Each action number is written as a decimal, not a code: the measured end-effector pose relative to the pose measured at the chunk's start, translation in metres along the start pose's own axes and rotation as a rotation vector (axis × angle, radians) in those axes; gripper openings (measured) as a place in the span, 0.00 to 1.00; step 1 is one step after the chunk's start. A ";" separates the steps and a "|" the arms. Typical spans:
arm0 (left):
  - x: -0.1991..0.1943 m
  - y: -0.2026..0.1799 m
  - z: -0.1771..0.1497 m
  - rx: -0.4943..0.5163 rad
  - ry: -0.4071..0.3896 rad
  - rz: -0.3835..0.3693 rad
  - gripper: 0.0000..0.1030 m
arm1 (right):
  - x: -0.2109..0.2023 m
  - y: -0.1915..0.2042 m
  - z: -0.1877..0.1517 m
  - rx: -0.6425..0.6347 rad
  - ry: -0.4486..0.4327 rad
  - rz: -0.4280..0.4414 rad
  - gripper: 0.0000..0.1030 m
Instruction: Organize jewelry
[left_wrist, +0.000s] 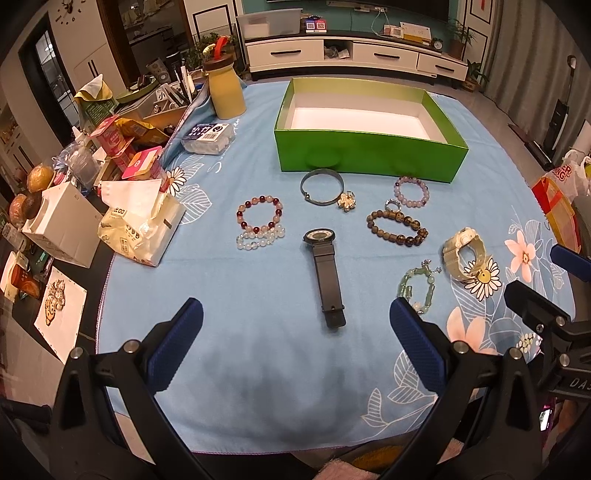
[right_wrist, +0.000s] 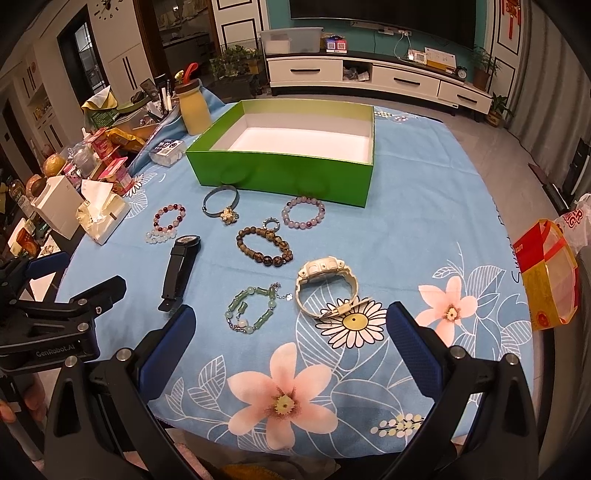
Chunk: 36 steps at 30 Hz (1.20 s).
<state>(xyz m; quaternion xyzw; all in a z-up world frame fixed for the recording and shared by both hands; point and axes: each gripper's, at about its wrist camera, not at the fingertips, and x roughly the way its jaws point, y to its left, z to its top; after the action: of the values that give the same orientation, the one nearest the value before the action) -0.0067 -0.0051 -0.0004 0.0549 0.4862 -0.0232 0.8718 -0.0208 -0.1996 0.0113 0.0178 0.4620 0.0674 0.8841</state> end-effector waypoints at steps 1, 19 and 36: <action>0.000 0.000 -0.001 0.002 -0.001 0.000 0.98 | 0.000 0.000 0.000 0.000 0.000 0.000 0.99; -0.002 -0.001 0.000 0.007 0.003 -0.001 0.98 | -0.001 0.000 0.000 0.000 0.000 0.000 0.99; 0.001 -0.001 -0.003 0.009 0.009 -0.005 0.98 | 0.000 0.001 -0.002 0.000 0.006 0.001 0.99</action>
<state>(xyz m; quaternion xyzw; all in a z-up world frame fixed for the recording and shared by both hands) -0.0083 -0.0062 -0.0030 0.0578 0.4900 -0.0273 0.8694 -0.0224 -0.1991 0.0107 0.0179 0.4648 0.0680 0.8826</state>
